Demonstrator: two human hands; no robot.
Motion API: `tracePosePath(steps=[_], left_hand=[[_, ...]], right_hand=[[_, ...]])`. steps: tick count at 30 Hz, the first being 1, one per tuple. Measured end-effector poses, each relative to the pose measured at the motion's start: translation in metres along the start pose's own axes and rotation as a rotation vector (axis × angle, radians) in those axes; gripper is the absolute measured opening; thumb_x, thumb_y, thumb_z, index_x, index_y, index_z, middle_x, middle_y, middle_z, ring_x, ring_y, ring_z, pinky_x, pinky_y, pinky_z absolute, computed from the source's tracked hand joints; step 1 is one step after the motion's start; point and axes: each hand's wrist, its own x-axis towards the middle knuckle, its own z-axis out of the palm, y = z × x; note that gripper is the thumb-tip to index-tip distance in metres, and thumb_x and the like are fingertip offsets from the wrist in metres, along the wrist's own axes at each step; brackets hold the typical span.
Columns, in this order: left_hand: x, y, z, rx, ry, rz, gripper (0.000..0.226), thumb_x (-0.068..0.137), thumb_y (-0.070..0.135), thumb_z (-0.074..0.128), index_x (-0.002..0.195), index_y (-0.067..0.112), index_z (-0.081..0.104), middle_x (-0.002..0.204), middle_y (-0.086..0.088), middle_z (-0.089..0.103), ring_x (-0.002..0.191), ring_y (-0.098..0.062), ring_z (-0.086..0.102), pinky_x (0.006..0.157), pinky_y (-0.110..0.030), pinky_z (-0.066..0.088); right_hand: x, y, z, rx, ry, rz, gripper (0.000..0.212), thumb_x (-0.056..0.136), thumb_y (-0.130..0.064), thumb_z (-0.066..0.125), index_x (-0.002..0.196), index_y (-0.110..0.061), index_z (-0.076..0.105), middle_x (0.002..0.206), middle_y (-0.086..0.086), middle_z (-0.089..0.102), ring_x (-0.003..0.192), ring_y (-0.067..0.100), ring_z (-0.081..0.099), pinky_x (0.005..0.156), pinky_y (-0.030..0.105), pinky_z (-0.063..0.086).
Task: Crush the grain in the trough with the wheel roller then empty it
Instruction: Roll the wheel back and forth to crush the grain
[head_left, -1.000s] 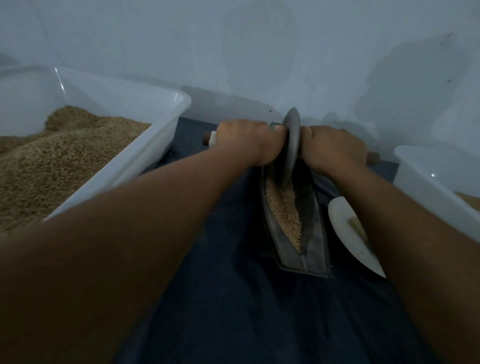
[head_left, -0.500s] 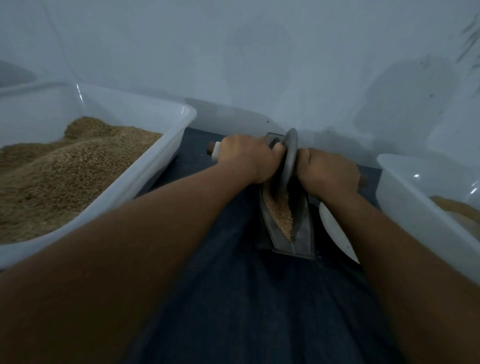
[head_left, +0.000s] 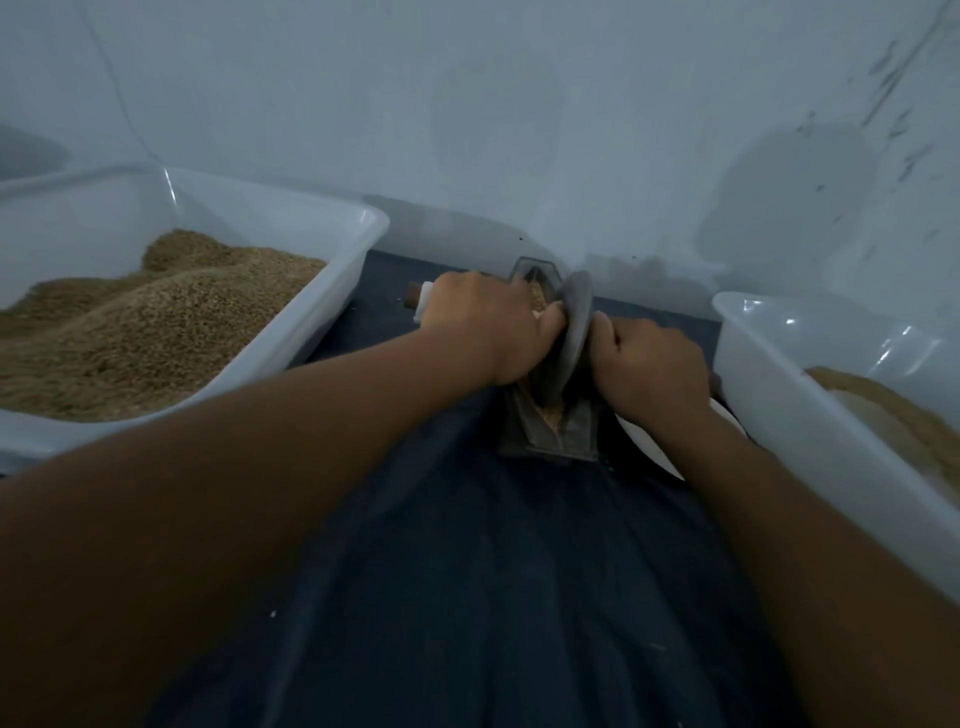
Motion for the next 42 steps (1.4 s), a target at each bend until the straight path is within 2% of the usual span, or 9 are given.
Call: tracePosePath(steps=[4,7,15,19,23,28,32,37,42], left_hand=[[0.001,0.002,-0.009,0.037,-0.016,0.049,0.071,0.092,0.064,0.012,0.126,0.021,0.058,0.06,0.001,0.036,0.051,-0.018,0.031,0.049,-0.03,0.02],[0.0,0.001,-0.006,0.029,0.016,0.084,0.074,0.091,0.065,0.008,0.136,0.021,0.049,0.072,-0.004,0.053,0.061,-0.024,0.042,0.06,-0.036,0.03],[-0.009,-0.011,-0.017,-0.031,0.172,0.038,0.048,0.093,0.066,0.017,0.09,0.024,0.041,0.056,0.005,0.032,0.047,-0.014,0.026,0.047,-0.029,0.015],[-0.008,-0.013,-0.021,-0.057,0.134,0.017,0.044,0.093,0.065,0.021,0.088,0.024,0.038,0.059,0.005,0.032,0.05,-0.014,0.028,0.049,-0.03,0.018],[-0.012,-0.008,-0.012,-0.097,0.095,-0.014,0.037,0.095,0.063,0.022,0.092,0.028,0.034,0.059,0.005,0.031,0.055,-0.019,0.033,0.056,-0.035,0.024],[0.0,-0.006,0.003,-0.087,0.076,-0.051,0.041,0.095,0.062,0.019,0.086,0.027,0.038,0.059,0.003,0.033,0.05,-0.015,0.026,0.051,-0.033,0.017],[0.015,-0.007,0.015,-0.124,0.044,-0.096,0.038,0.094,0.058,0.019,0.082,0.029,0.039,0.06,0.003,0.035,0.052,-0.018,0.029,0.058,-0.036,0.026],[0.038,-0.014,0.033,-0.139,-0.01,-0.151,0.041,0.092,0.057,0.017,0.089,0.027,0.045,0.092,-0.009,0.063,0.071,-0.027,0.044,0.064,-0.038,0.03],[0.063,-0.021,0.042,-0.153,-0.112,-0.184,0.048,0.091,0.058,0.018,0.101,0.025,0.051,0.113,-0.013,0.064,0.083,-0.029,0.048,0.069,-0.04,0.03]], right_hand=[[-0.009,0.002,-0.003,0.083,-0.017,0.017,0.048,0.092,-0.05,0.014,0.062,-0.026,0.043,0.062,-0.008,0.045,0.062,0.023,0.044,0.067,0.037,0.034],[-0.013,0.002,-0.002,0.094,0.024,0.032,0.049,0.093,-0.05,0.014,0.064,-0.027,0.045,0.064,-0.01,0.047,0.06,0.019,0.044,0.067,0.037,0.034],[-0.005,-0.005,-0.007,0.116,0.123,0.074,0.05,0.101,-0.047,0.027,0.072,-0.02,0.057,0.065,-0.006,0.049,0.061,0.021,0.046,0.06,0.034,0.03],[-0.005,-0.007,-0.011,0.142,0.12,0.088,0.049,0.101,-0.045,0.03,0.067,-0.02,0.054,0.061,-0.01,0.045,0.054,0.008,0.037,0.051,0.031,0.021],[-0.006,-0.005,-0.009,0.084,0.08,0.088,0.048,0.102,-0.045,0.028,0.07,-0.021,0.054,0.062,-0.011,0.038,0.059,0.02,0.037,0.058,0.033,0.025],[0.0,-0.003,-0.001,0.015,0.073,0.121,0.049,0.103,-0.045,0.023,0.076,-0.021,0.058,0.061,-0.012,0.034,0.053,0.008,0.026,0.052,0.026,0.011],[0.012,-0.002,0.008,0.003,0.073,0.078,0.041,0.103,-0.042,0.023,0.083,-0.021,0.052,0.064,-0.007,0.038,0.058,0.02,0.037,0.054,0.031,0.021],[0.041,0.0,0.016,-0.012,0.012,0.023,0.042,0.103,-0.042,0.022,0.101,-0.02,0.058,0.085,0.004,0.054,0.073,0.026,0.045,0.065,0.036,0.029],[0.077,0.004,0.023,-0.012,-0.131,0.029,0.043,0.101,-0.046,0.022,0.112,-0.026,0.058,0.109,0.01,0.065,0.081,0.025,0.045,0.068,0.036,0.031]])
